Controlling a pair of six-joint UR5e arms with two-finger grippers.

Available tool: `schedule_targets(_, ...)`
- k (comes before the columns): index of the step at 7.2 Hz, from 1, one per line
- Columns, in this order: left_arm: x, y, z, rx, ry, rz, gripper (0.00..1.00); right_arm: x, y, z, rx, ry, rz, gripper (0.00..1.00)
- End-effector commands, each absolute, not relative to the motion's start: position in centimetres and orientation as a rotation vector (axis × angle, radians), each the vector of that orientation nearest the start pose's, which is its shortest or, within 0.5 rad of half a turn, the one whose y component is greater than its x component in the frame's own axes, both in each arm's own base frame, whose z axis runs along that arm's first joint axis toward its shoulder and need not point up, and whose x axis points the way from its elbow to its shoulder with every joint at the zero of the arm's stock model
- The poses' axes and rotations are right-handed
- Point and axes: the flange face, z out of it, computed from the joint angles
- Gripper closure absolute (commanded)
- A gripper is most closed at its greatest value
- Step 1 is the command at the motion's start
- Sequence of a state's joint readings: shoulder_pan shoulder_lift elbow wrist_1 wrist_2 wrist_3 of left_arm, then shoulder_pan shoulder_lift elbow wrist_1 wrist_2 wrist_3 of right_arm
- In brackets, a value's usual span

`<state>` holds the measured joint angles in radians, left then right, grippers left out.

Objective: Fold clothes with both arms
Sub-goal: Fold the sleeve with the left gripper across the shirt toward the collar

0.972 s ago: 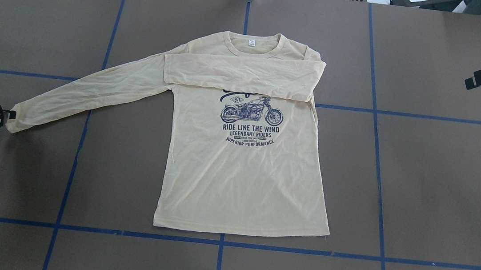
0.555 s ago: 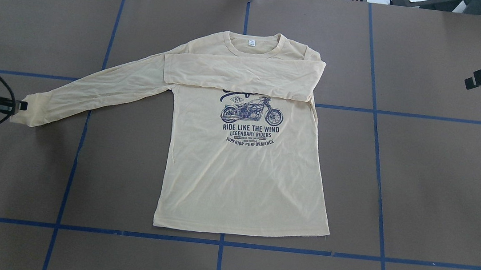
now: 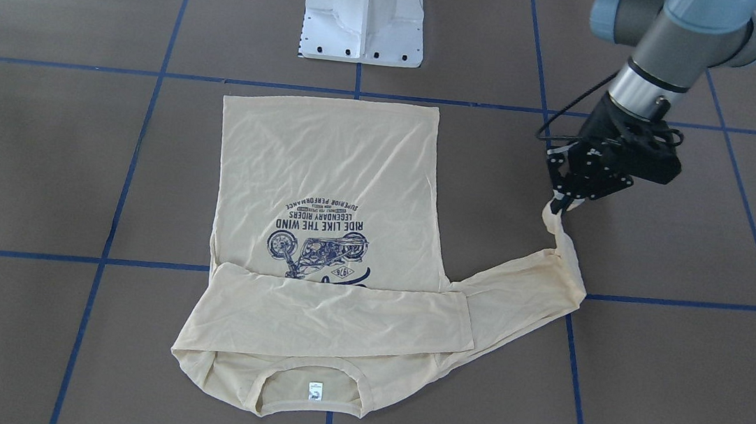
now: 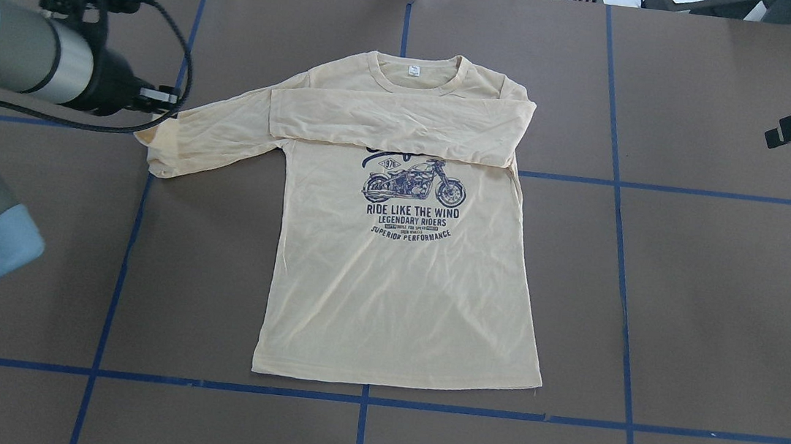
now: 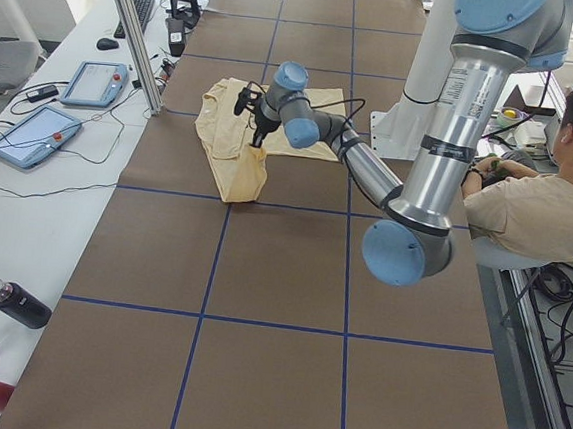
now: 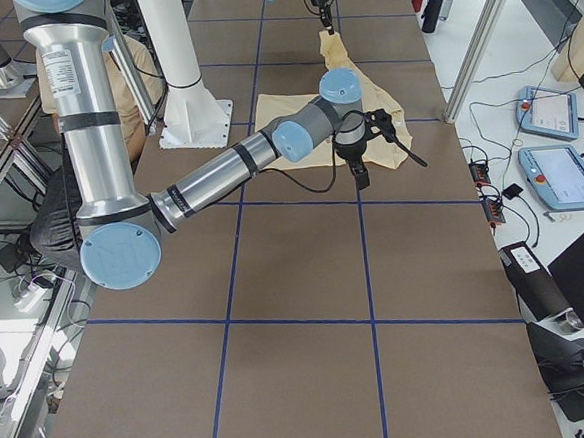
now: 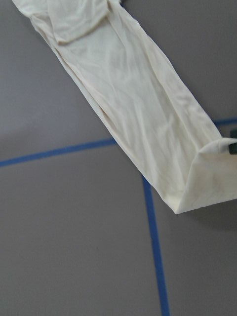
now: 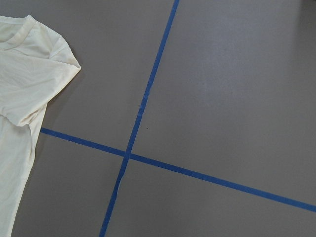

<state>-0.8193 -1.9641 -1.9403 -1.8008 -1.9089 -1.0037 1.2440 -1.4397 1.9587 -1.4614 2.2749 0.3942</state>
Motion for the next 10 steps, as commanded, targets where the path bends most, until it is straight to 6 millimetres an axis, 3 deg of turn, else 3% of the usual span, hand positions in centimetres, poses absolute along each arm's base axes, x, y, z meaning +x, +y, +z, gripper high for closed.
schedule_targets(1, 37.7, -52.0, 14.2, 0.332, 1.0, -0.121, 1.0, -10.2, -51.6, 39.3, 0.324, -0.847, -0.158, 0.0)
schedule_targets(3, 44.2, -58.3, 6.4, 0.287, 0.997, -0.184, 1.0, -10.2, -51.7, 39.4, 0.321, -0.848, -0.157, 0.0)
schedule_targets(4, 46.7, -60.3, 2.7, 0.26, 0.991, -0.213, 1.0, -10.2, -51.7, 39.4, 0.322, -0.847, -0.156, 0.0)
schedule_targets(5, 49.1, -61.0, 1.3, 0.233, 0.986, -0.227, 1.0, -10.2, -51.7, 39.4, 0.322, -0.847, -0.156, 0.0)
schedule_targets(7, 55.6, -60.2, 1.0, 0.197, 0.999, -0.258, 1.0, -10.2, -51.7, 39.4, 0.322, -0.847, -0.156, 0.0)
schedule_targets(9, 61.0, -58.8, 1.5, 0.184, 1.012, -0.339, 1.0, -10.2, -51.7, 39.4, 0.321, -0.847, -0.155, 0.0)
schedule_targets(10, 63.7, -58.3, 0.8, 0.16, 1.017, -0.408, 1.0, -10.2, -51.7, 39.4, 0.321, -0.847, -0.153, 0.0)
